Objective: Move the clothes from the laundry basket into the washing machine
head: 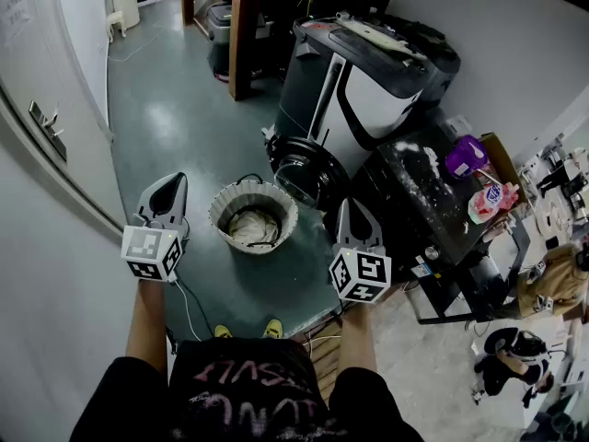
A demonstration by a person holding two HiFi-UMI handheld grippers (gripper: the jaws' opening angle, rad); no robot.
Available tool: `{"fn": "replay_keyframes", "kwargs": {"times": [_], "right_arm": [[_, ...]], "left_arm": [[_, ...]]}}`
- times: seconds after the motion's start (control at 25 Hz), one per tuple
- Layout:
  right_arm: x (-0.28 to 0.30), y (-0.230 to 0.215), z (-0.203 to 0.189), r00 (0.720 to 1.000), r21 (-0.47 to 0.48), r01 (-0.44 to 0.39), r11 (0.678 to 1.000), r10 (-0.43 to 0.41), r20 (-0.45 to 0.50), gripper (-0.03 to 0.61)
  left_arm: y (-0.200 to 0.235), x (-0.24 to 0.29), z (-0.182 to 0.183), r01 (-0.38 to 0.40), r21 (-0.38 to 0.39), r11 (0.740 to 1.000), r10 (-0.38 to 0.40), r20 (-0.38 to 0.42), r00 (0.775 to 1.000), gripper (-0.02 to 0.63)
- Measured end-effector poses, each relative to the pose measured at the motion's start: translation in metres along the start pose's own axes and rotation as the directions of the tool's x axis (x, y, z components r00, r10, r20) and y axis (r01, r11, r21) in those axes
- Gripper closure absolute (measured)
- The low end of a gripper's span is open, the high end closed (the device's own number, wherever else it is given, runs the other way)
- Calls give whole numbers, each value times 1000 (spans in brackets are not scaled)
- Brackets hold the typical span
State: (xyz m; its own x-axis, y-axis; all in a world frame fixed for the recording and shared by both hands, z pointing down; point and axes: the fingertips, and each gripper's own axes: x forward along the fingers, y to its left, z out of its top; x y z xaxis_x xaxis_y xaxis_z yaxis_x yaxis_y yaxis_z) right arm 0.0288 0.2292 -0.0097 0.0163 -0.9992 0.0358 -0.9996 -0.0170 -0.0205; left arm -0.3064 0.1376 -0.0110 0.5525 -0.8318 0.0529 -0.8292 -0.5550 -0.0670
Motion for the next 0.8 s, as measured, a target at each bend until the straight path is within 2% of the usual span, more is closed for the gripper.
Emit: {"fn": "replay_keyframes", "kwargs": {"times": [0.24, 0.4, 0.68, 0.8], "right_arm": [[2, 2, -4, 1000, 7, -6, 1000, 6, -3, 575], [2, 1, -4, 1000, 40, 20, 999, -21, 15, 575], [3, 4, -7, 999, 57, 24, 998, -26, 26, 574], [3, 4, -9, 1000, 64, 18, 998, -19, 23, 565]], "left_arm": [[2, 1, -3, -1, -2, 1000, 1, 2, 1000, 604], [-1, 1, 6, 8, 17, 1000, -8, 14, 1000, 604], [3, 1, -5, 8, -12, 1000, -8, -7, 1000, 604], [1, 1, -3, 5, 3, 1000, -5, -10, 1000, 604]]}}
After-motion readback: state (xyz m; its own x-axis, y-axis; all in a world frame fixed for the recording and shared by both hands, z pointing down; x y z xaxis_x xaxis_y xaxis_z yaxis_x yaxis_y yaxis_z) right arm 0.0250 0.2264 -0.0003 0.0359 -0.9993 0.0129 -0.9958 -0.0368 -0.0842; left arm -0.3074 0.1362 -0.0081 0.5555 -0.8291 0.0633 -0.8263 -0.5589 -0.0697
